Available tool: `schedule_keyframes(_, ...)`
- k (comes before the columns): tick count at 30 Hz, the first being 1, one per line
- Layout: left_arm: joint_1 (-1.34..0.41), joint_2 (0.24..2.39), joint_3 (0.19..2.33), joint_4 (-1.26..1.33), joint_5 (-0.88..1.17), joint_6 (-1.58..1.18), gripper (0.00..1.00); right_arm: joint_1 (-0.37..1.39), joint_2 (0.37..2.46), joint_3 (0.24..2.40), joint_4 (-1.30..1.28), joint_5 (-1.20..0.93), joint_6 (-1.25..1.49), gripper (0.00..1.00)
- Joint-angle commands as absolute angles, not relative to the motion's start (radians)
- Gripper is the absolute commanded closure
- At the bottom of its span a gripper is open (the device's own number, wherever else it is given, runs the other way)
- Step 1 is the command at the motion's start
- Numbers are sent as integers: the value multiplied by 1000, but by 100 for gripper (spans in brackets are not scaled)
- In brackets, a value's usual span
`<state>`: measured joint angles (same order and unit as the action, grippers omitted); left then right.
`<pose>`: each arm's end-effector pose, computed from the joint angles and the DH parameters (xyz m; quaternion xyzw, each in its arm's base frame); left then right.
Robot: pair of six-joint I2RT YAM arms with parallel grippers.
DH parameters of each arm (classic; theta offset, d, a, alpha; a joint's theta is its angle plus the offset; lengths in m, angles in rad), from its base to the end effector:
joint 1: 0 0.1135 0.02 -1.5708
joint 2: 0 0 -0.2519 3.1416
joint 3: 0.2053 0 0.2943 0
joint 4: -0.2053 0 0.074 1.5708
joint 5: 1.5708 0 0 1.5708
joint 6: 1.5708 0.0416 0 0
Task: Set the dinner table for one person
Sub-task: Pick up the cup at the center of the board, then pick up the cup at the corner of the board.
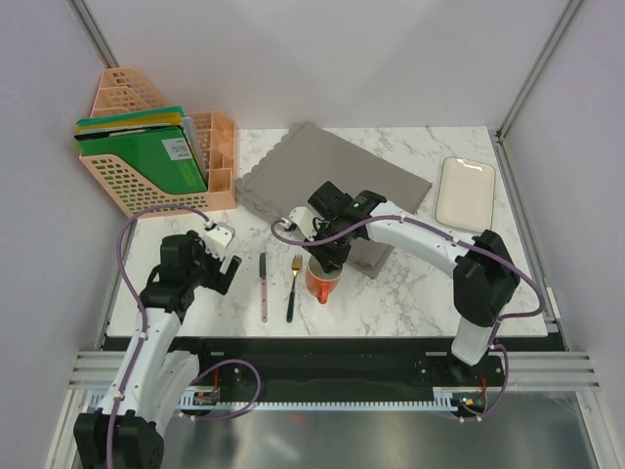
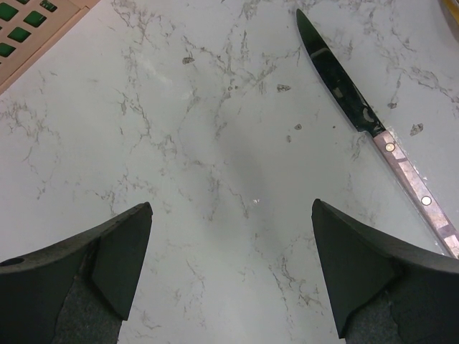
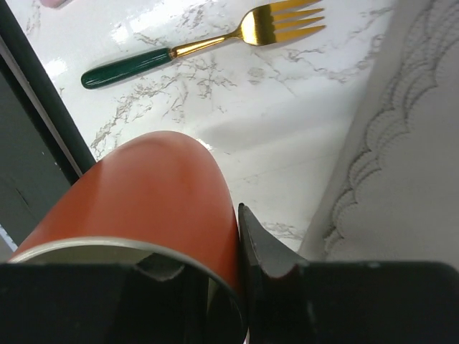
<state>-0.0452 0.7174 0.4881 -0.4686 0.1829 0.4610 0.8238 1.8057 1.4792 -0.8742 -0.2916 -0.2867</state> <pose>0.2119 -0.0172 0.1982 0.2634 0.8641 0.0059 0.4290 0.2711 0.3104 0.2168 -0.5354 0.8123 0.1860 0.1376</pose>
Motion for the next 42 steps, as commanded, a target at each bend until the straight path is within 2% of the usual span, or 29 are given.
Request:
schedule_keyframes(1,-41,719,491,-436,181,485,0,795,1738,1474,-831,-252,-264,100)
schedule_keyframes(7,-43,706,485,-442,178,488,0,677,1730,1500,-801,-192,-227,100)
schedule_keyframes(15,-43,709,483,-442,189,489,0,497,1707,1525,-695,-6,-159,100)
schedule_keyframes(27,-43,712,480,-443,184,491,0,215,2000,1776,-687,-31,-170,100)
schedule_keyframes(42,-43,732,480,-443,179,489,0,68,2298,2195,-733,-14,-115,100)
